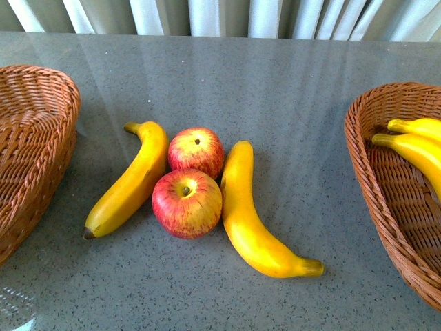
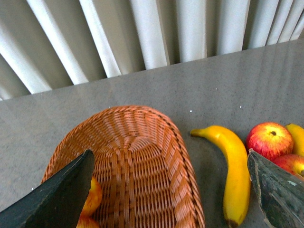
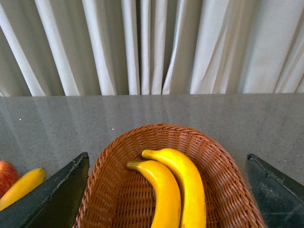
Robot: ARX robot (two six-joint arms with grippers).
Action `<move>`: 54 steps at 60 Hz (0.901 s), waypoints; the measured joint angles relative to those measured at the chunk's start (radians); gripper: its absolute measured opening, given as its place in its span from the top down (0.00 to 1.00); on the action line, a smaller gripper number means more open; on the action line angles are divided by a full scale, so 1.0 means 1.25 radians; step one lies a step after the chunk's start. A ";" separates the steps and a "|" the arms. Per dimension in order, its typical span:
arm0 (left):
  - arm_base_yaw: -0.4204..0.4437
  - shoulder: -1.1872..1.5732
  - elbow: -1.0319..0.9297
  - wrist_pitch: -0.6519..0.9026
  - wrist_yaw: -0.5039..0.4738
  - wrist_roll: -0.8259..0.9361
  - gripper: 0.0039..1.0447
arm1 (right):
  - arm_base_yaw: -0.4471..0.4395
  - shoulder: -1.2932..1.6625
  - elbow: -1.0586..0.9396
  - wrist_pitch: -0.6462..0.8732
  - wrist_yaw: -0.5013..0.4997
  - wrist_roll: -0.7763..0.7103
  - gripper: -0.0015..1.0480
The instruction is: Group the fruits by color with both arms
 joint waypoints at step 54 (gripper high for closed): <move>-0.326 0.784 0.193 0.394 -0.044 -0.024 0.09 | 0.000 0.000 0.000 0.000 0.000 0.000 0.09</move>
